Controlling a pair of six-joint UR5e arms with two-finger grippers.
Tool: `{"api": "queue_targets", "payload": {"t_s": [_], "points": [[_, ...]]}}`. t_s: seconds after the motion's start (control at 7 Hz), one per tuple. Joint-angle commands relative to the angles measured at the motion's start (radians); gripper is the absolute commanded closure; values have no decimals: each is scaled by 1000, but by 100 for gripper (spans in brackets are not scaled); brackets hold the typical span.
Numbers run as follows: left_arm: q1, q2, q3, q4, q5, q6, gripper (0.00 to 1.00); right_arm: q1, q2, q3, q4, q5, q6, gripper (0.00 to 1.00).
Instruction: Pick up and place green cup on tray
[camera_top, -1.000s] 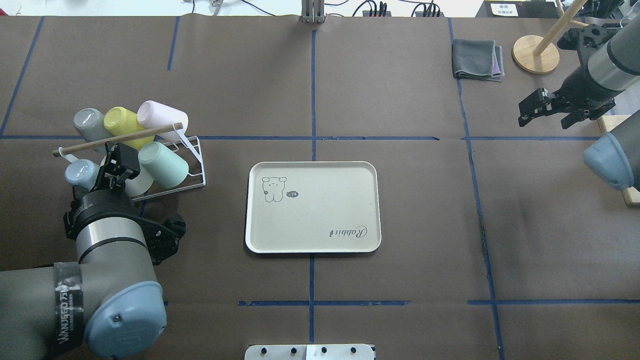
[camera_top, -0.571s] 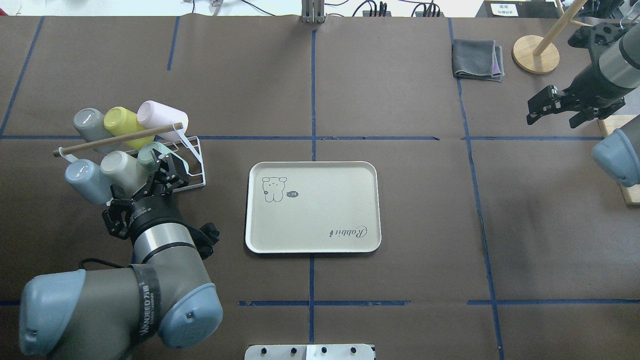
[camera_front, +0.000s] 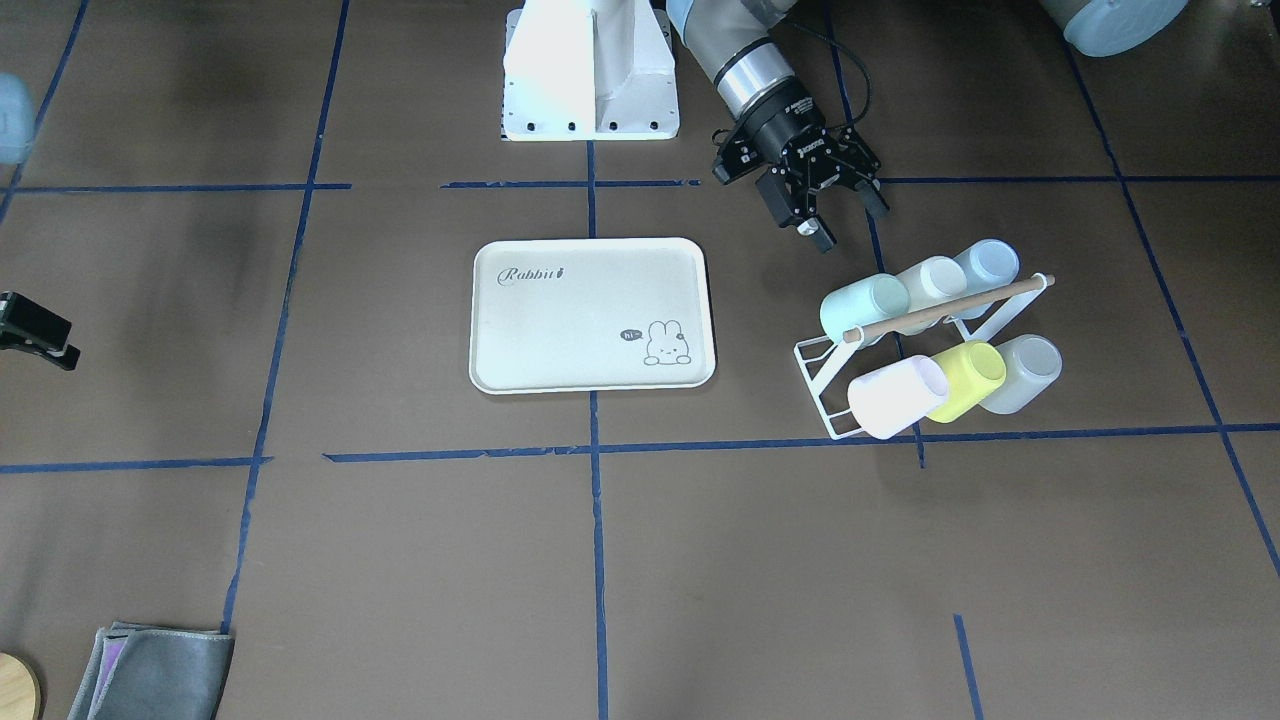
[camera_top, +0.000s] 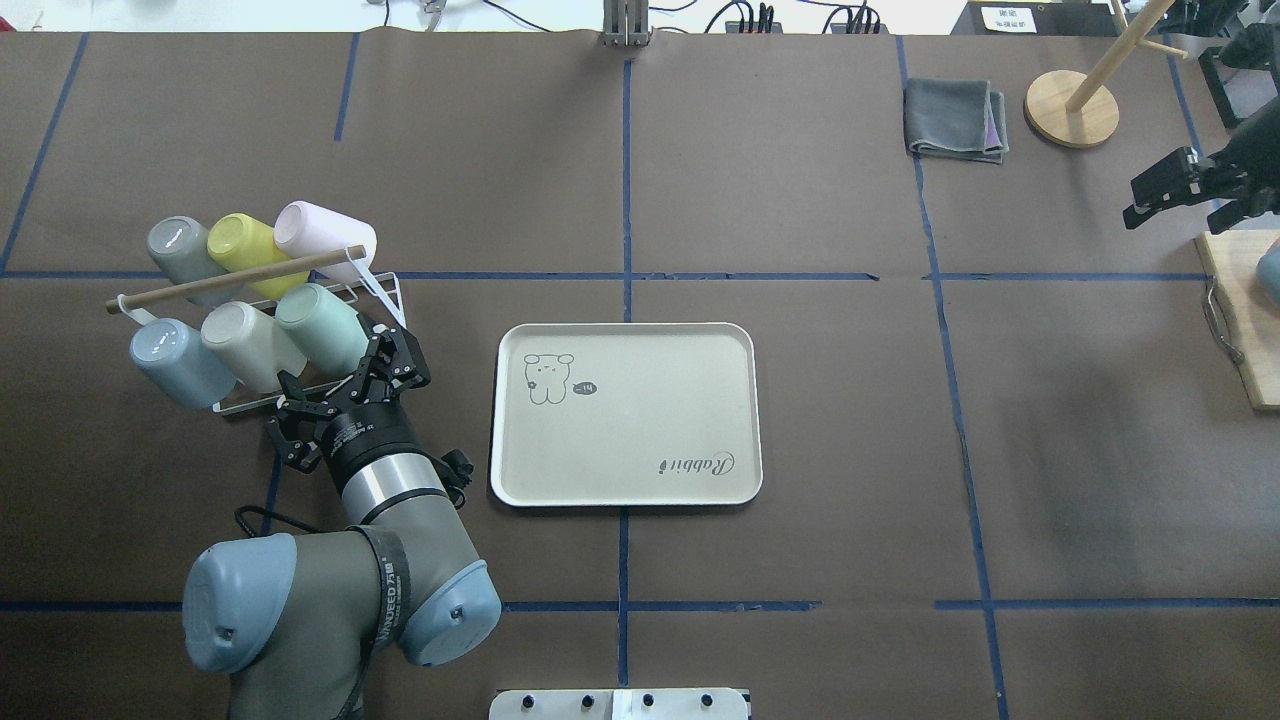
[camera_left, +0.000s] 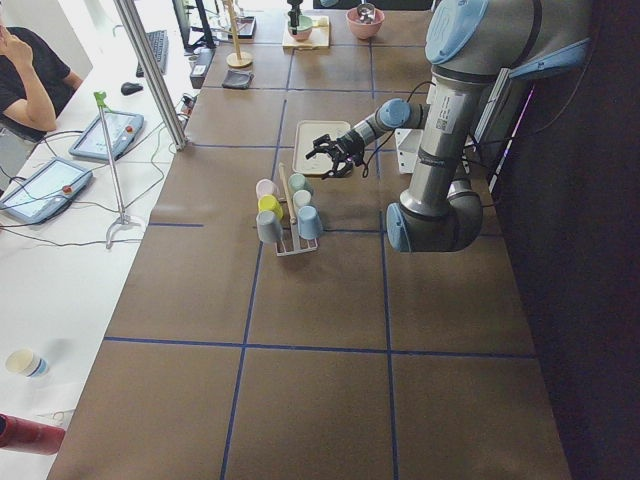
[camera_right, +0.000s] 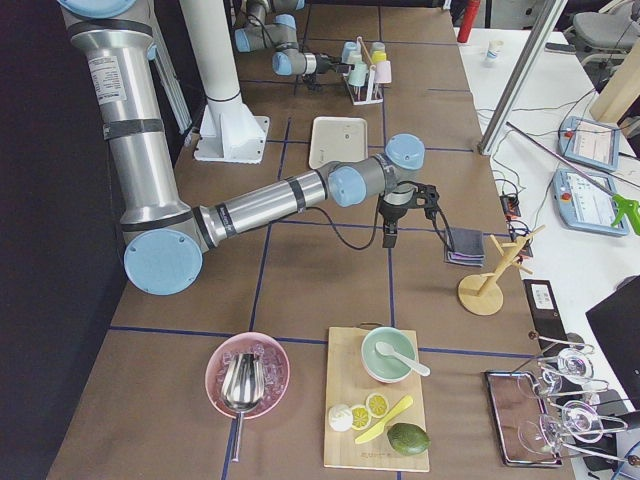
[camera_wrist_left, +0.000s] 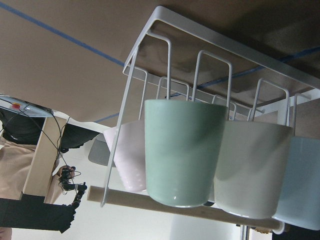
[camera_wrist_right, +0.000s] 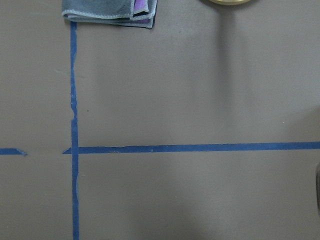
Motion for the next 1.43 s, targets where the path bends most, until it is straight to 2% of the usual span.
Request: {"api": "queue_targets", "payload": {"t_s": [0.0, 0.43, 0.57, 1.0, 1.14, 1.29], "points": [[-8, -1, 66, -43, 17, -1, 1, 9, 2, -5, 0, 3, -12, 0], [-53, -1, 142, -109, 36, 2, 1, 9, 1, -7, 0, 3, -12, 0], [-56, -1, 165, -135, 68, 7, 1, 9, 1, -7, 0, 3, -12, 0], [-59, 2, 200, -149, 66, 22, 1, 9, 2, -7, 0, 2, -11, 0], [-57, 2, 200, -147, 65, 28, 4, 9, 2, -7, -1, 2, -8, 0], [-57, 2, 197, -147, 62, 57, 11, 9, 2, -7, -1, 2, -8, 0]]}}
